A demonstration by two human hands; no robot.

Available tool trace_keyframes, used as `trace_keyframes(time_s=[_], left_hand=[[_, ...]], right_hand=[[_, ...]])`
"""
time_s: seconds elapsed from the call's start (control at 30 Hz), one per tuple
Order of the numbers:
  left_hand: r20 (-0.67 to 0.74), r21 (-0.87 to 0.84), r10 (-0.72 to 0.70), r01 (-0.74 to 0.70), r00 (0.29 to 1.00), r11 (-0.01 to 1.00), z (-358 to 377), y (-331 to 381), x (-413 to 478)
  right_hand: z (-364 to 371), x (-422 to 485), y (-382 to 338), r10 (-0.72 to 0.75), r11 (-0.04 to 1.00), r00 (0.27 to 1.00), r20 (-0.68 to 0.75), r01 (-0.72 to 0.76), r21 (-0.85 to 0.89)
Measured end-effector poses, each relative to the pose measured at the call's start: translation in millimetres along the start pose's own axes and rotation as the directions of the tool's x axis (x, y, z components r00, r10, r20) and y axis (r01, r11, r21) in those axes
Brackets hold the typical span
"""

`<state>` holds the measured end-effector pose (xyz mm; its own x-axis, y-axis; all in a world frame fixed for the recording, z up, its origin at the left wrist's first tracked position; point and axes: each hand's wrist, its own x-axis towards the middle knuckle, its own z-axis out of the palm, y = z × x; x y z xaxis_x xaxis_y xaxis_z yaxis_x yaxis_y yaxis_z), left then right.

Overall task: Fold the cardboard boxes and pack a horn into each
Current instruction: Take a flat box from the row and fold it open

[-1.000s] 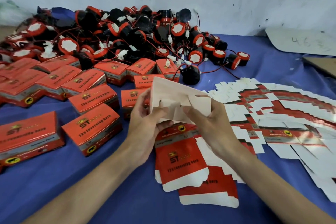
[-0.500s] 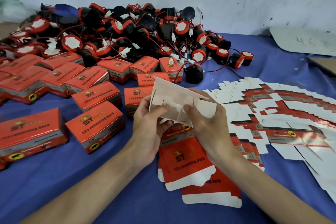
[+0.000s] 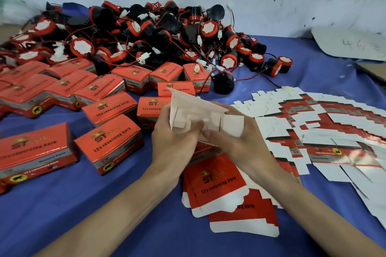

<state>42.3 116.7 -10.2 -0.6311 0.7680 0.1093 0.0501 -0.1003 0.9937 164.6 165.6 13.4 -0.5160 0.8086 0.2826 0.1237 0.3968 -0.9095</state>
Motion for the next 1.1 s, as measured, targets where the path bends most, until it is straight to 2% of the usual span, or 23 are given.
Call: trace_keyframes(time_s=[0.1,0.2,0.3,0.4,0.5,0.6,0.67,0.7,0.77,0.83,0.9,0.93,0.97,1.0,1.07,1.1], left_hand=[[0.111,0.153,0.242,-0.257,0.964,0.954,-3.4,5.5,-4.8],[0.188,0.2,0.363,-0.398,0.912,0.895,-7.1,7.5,-2.0],[0.156,0.117,0.253,-0.273,0.955,0.955,-6.2,4.3,3.7],[0.021,0.071,0.161,-0.162,0.987,0.984,-4.7,0.4,4.1],[-0.059,0.029,0.116,-0.114,0.992,0.993,-1.9,0.6,5.9],[-0.079,0.012,0.108,-0.107,0.991,0.994,-3.6,3.5,5.2],[-0.016,0.038,0.226,-0.226,0.974,0.973,-4.8,4.7,-1.7],[0.042,0.059,0.299,-0.301,0.953,0.952,-4.7,4.8,-5.9],[0.187,0.118,0.355,-0.38,0.916,0.917,-3.5,4.8,-11.2],[0.322,0.181,0.299,-0.369,0.898,0.912,-5.2,0.3,-6.6],[0.369,0.245,0.198,-0.3,0.908,0.922,-10.4,-3.2,4.4],[0.355,0.266,0.169,-0.272,0.919,0.925,-13.8,-6.1,11.0],[0.334,0.284,0.158,-0.258,0.929,0.923,-16.6,-8.7,17.2],[0.317,0.302,0.161,-0.26,0.935,0.917,-18.6,-10.4,21.8],[0.302,0.315,0.173,-0.269,0.938,0.91,-19.3,-12.0,25.4],[0.298,0.315,0.179,-0.274,0.938,0.909,-18.6,-12.7,25.3]], right_hand=[[-11.3,1.5,-2.8,0.003,0.992,0.998,0.056,-0.01,0.129],[-25.4,6.7,-6.2,-0.02,0.997,0.997,0.077,0.014,0.077],[-23.6,8.4,-4.6,0.007,0.998,0.995,0.101,-0.013,0.06],[-16.2,5.4,-0.2,0.009,0.992,0.989,0.146,-0.027,0.123],[-18.3,2.4,3.7,-0.026,0.984,0.971,0.24,-0.018,0.179],[-12.3,3.5,5.4,-0.094,0.993,0.98,0.177,0.08,0.089],[-12.0,6.3,10.2,-0.122,0.992,0.99,0.064,0.123,-0.009],[-14.0,7.8,13.4,-0.083,0.997,0.997,0.0,0.083,-0.002],[-22.4,12.8,18.4,0.095,0.986,0.992,-0.079,-0.083,0.142],[-33.6,17.3,21.2,0.242,0.929,0.97,0.033,-0.241,0.281],[-43.8,23.1,18.2,0.249,0.909,0.945,0.21,-0.303,0.285],[-48.2,30.3,17.7,0.252,0.913,0.937,0.24,-0.313,0.263],[-51.4,40.0,17.1,0.263,0.927,0.943,0.202,-0.305,0.22],[-53.1,53.7,17.6,0.275,0.945,0.957,0.097,-0.287,0.156],[-57.0,91.4,25.2,0.23,0.959,0.957,-0.177,-0.254,-0.128],[-57.7,110.5,29.8,0.195,0.924,0.952,-0.237,-0.26,-0.281]])
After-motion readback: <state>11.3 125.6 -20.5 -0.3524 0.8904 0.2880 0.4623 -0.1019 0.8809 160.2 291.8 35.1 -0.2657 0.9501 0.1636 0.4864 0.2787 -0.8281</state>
